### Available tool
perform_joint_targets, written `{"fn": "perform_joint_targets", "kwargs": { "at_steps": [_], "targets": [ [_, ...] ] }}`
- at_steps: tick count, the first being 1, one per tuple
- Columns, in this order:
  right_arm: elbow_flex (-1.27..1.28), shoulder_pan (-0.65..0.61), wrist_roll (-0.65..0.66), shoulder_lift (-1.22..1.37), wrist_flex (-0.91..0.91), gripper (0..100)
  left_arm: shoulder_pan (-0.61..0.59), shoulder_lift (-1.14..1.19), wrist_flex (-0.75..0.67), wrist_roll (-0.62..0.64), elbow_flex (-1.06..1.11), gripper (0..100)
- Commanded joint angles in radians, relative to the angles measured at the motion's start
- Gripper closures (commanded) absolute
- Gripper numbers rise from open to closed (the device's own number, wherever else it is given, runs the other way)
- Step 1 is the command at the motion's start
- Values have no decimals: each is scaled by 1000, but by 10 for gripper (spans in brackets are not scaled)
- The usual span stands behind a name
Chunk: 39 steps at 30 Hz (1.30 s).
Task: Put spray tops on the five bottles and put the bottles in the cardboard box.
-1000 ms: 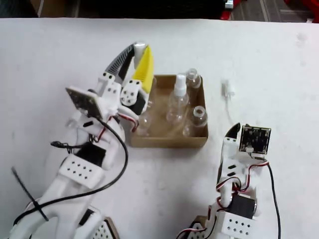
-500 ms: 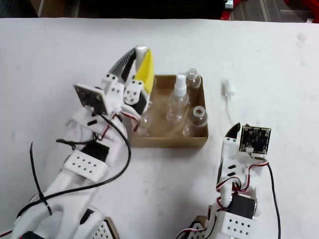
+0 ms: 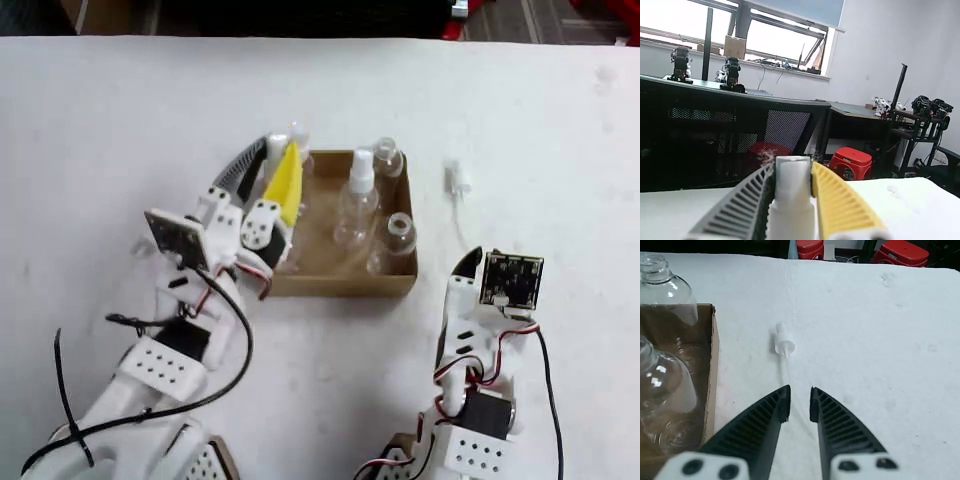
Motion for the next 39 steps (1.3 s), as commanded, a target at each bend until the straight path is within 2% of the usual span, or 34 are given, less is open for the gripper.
{"fn": "perform_joint_targets", "kwargs": {
  "at_steps": [1,5,11,20,27,33,39],
  "targets": [
    [9,-8,14,1,-2,943,7,-30,-20,-12,6,978],
    [9,-8,14,1,-2,943,5,-30,-20,-14,8,977],
    [9,-8,14,1,-2,943,28,-35,-14,-138,60,976],
    [9,-7,14,1,-4,943,36,-39,-14,-137,103,971],
    [9,-7,14,1,-4,943,31,-39,-12,-66,158,822],
    [9,-7,14,1,-4,943,33,-39,-12,-64,158,881],
    [9,-7,14,1,-7,943,7,-102,14,-58,120,890]
  ]
}}
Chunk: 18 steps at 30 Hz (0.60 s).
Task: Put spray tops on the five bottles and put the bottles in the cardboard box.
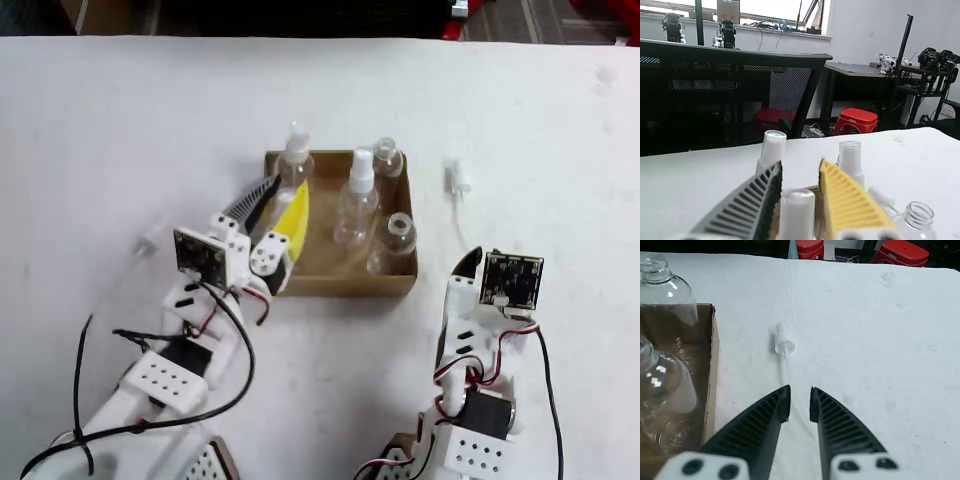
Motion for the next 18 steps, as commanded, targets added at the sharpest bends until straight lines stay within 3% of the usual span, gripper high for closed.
{"fn": "perform_joint_targets", "kwargs": {
  "at_steps": [1,3,5,10,14,18],
  "targets": [
    [9,-7,14,1,-7,943,-28,-130,54,23,-49,890],
    [9,-7,14,1,-7,943,-53,-229,216,51,-94,890],
    [9,-7,14,1,-7,943,-84,-334,479,72,-167,890],
    [9,-12,14,1,-7,943,-182,-504,1085,-3,-425,891],
    [9,-13,14,1,-2,943,-275,-521,1315,-74,-546,891],
    [9,-12,14,1,-1,943,-371,-527,1415,-175,-565,889]
  ]
}}
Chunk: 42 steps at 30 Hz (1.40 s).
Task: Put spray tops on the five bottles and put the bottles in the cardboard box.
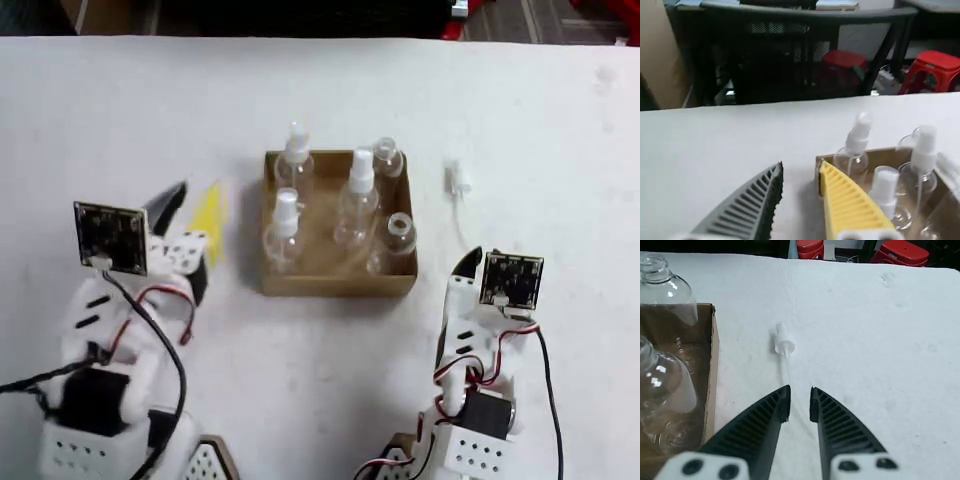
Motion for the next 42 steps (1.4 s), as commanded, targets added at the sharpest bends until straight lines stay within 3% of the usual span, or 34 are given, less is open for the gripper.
{"fn": "perform_joint_targets", "kwargs": {
  "at_steps": [1,8,12,16,20,26,31,42],
  "targets": [
    [9,-12,14,1,-1,943,-124,-13,103,-130,-68,888],
    [9,-15,14,-7,25,943,-323,47,147,-425,-55,886],
    [9,-15,14,-7,25,943,-375,300,170,-489,-118,886],
    [9,-15,14,-7,27,943,-375,662,290,-575,-305,886],
    [9,-15,14,-7,27,943,-381,1004,354,-608,-531,884],
    [9,-15,14,-7,27,943,-394,1414,368,-621,-807,792],
    [9,-16,14,-7,27,943,-450,1620,405,-631,-991,797],
    [9,-39,14,-2,27,943,-449,1956,437,-694,-1247,799]
  ]
}}
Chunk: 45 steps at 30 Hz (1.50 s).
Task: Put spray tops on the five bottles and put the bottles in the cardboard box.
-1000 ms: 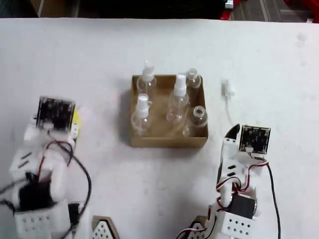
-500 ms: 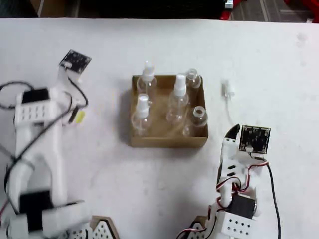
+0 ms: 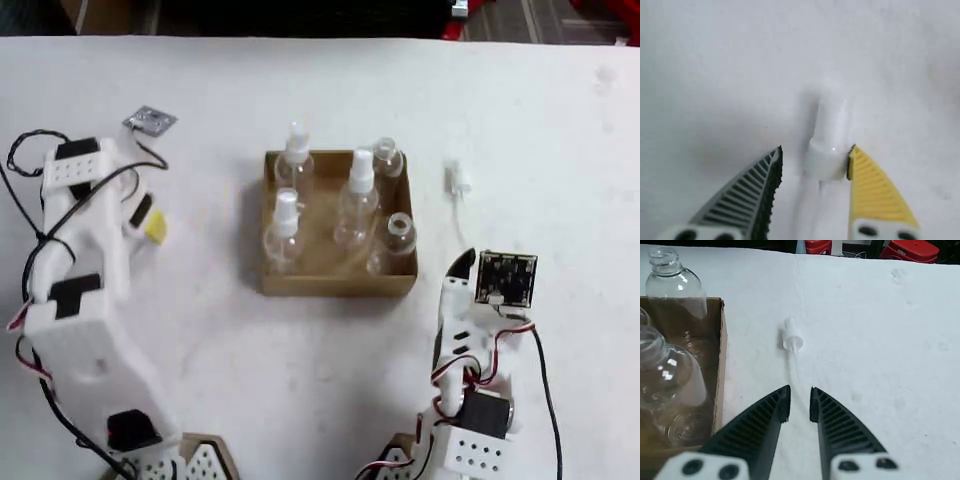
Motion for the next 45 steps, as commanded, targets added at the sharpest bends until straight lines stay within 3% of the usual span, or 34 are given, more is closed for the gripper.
{"fn": "perform_joint_targets", "kwargs": {
  "at_steps": [1,5,10,15,20,24,33,37,45],
  "targets": [
    [9,-13,14,-2,4,943,-5,77,11,-11,-132,800],
    [9,-10,14,-5,4,943,5,145,12,-12,-181,817],
    [9,-10,14,-7,4,943,16,162,44,-12,-207,989],
    [9,-10,14,-7,4,943,41,162,218,-11,-316,982],
    [9,-8,14,-7,4,943,90,139,511,-9,-528,978],
    [9,-8,14,-7,2,943,104,12,526,32,-554,979],
    [-3,-15,14,-7,5,943,213,-622,502,41,-227,979],
    [-109,-19,11,-7,105,943,286,-943,393,147,-14,978],
    [-520,-252,14,1,418,943,475,-1494,143,270,442,979]
  ]
}}
